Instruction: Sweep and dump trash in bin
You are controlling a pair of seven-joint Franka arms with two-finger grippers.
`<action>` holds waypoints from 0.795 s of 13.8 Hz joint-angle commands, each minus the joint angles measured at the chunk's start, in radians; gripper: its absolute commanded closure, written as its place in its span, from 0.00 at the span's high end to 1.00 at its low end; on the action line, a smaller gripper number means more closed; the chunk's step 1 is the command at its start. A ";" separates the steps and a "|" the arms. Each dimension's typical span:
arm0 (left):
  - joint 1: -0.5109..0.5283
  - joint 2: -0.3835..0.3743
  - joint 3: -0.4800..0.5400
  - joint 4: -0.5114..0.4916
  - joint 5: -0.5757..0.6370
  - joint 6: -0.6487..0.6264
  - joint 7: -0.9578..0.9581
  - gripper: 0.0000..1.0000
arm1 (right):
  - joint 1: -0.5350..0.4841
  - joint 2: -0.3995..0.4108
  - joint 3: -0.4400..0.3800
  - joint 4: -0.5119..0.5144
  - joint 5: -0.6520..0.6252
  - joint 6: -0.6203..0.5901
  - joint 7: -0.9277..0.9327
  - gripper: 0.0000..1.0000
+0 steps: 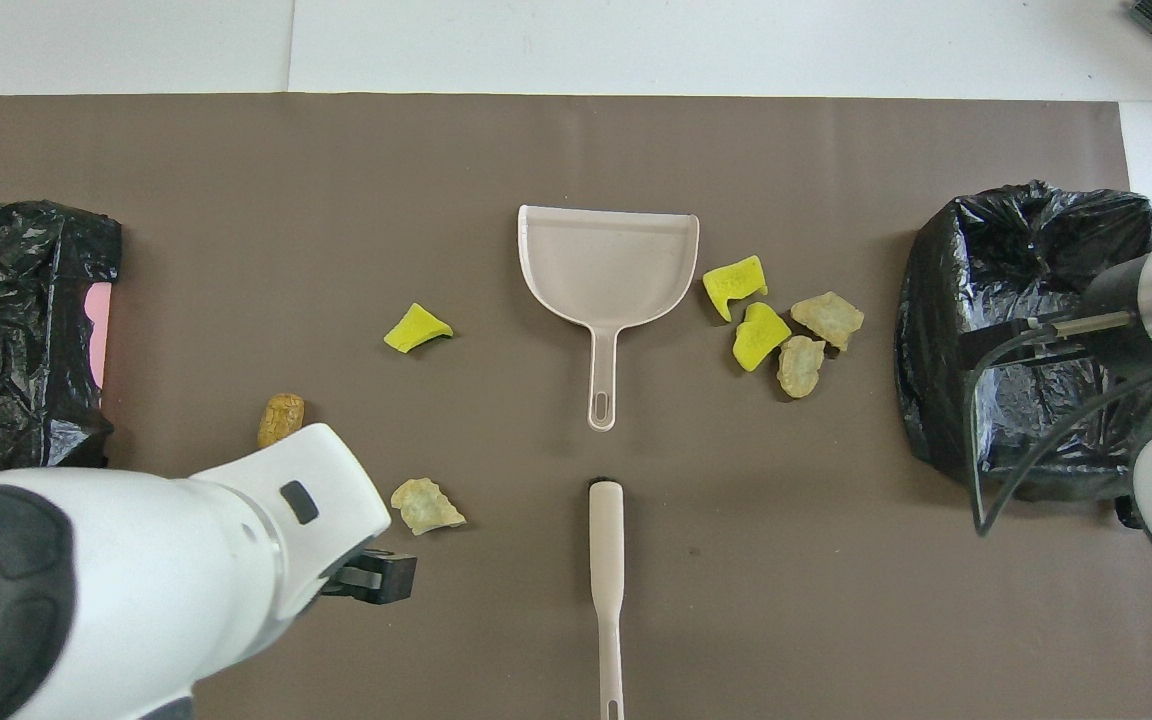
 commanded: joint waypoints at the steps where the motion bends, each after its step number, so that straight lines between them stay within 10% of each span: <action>1: -0.138 -0.038 0.017 -0.128 -0.013 0.135 -0.152 1.00 | 0.021 0.031 0.004 -0.020 0.022 0.050 0.036 1.00; 11: -0.457 0.001 0.017 -0.334 -0.047 0.371 -0.406 1.00 | 0.230 0.343 0.015 0.082 0.093 0.291 0.417 1.00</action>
